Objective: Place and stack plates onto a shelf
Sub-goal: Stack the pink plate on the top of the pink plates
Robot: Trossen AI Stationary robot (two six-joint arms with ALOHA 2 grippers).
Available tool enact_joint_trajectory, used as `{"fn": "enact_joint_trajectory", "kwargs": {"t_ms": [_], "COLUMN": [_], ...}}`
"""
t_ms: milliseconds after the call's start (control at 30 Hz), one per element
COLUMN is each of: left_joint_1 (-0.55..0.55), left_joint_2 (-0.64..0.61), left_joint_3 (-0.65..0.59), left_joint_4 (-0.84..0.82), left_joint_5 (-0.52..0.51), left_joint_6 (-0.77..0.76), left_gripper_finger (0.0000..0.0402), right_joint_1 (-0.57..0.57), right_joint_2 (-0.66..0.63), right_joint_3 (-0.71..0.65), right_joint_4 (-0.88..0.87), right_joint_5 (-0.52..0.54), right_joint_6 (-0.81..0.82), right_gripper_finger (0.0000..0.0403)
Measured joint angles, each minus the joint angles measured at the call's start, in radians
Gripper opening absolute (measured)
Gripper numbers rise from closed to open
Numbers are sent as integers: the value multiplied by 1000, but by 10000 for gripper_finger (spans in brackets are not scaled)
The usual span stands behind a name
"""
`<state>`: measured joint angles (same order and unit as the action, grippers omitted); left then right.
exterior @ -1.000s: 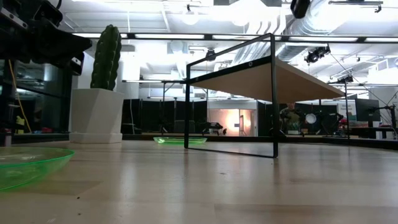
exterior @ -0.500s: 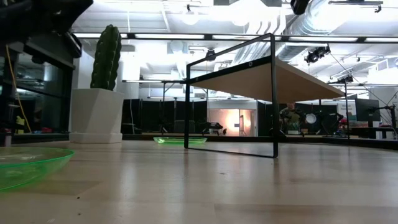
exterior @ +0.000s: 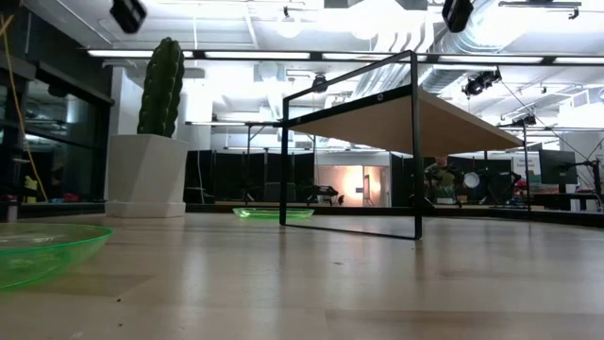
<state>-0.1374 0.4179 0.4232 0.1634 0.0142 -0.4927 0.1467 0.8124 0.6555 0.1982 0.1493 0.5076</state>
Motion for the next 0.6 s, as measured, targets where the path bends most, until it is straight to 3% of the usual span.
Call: {"fn": "enact_joint_trajectory", "kwargs": {"t_ms": [200, 300, 467, 600], "left_joint_1": [-83, -133, -206, -244], "left_joint_2": [302, 416, 542, 614], "left_joint_3": [377, 484, 493, 439], "left_joint_4": [-594, -821, -945, -967], "left_joint_5": [197, 261, 307, 238], "left_joint_6": [51, 76, 157, 261], "left_gripper_finger": [1, 2, 42, 101], "right_joint_1": [0, 0, 0, 0], "right_joint_2": [0, 0, 0, 0], "right_joint_3": [0, 0, 0, 0], "right_joint_4": [-1, -8, -22, -23], "right_joint_5": [0, -1, -1, -11], "right_joint_6": [0, 0, 6, 8], "right_gripper_finger": [0, 0, 0, 0]}}
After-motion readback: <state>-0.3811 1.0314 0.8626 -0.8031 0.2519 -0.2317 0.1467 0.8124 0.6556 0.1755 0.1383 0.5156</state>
